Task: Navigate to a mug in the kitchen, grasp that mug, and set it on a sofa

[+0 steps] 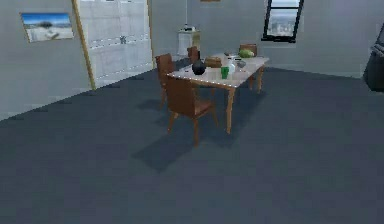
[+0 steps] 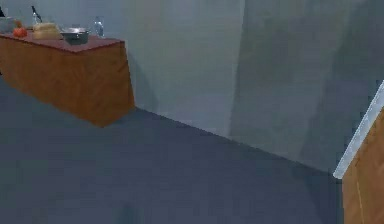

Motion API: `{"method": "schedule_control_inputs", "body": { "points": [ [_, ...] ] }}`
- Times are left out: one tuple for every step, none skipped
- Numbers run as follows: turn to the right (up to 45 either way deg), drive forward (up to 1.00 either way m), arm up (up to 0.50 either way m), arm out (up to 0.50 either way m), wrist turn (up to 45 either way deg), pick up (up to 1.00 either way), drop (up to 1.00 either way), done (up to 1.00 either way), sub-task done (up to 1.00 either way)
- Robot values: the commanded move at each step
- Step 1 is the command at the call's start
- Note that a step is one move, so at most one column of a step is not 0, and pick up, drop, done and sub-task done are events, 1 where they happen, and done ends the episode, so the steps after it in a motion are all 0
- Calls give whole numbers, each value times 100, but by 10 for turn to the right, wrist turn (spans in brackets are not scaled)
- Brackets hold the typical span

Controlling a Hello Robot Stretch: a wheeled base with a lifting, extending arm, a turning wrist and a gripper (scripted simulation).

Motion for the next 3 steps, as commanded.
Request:
{"method": "schedule_control_inputs", "body": {
  "points": [
    [-150, 0, 0, 0, 0, 0, 0, 0, 0],
    [0, 20, 0, 0, 0, 0, 0, 0, 0],
    [-30, 0, 0, 0, 0, 0, 0, 0, 0]
  ]
}}
